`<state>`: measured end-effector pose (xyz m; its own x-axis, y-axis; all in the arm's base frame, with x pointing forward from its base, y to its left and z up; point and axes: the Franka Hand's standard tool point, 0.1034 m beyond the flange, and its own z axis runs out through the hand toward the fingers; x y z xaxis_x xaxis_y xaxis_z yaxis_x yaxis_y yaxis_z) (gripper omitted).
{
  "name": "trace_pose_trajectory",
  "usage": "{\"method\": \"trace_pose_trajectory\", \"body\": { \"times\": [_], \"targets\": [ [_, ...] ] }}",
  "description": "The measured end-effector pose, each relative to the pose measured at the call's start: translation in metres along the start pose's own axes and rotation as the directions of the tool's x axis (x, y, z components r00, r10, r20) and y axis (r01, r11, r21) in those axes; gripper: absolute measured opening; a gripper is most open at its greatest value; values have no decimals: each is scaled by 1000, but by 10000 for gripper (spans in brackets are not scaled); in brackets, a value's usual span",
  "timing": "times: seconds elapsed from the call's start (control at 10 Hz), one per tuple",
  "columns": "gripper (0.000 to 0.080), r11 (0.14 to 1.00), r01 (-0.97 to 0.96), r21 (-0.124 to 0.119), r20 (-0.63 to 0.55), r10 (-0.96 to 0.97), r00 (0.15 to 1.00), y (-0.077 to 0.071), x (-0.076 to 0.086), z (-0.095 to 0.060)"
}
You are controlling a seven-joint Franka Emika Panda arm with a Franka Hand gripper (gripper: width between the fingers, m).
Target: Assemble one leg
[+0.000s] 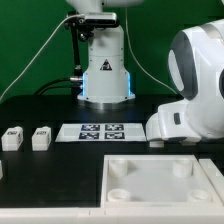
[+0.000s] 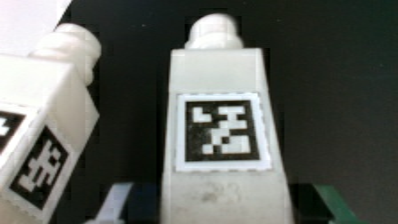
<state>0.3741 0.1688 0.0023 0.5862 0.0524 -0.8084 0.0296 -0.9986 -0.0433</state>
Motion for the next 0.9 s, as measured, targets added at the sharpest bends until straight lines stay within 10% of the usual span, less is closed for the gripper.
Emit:
{"method": "trace_pose_trajectory", "body": {
  "times": [0.5,0.9],
  "targets": [
    [295,1000,2,-1,-2,-2,1000,-1,0,-2],
    [295,1000,6,-16,-27,-6,1000,1,-35,-54]
  ]
}}
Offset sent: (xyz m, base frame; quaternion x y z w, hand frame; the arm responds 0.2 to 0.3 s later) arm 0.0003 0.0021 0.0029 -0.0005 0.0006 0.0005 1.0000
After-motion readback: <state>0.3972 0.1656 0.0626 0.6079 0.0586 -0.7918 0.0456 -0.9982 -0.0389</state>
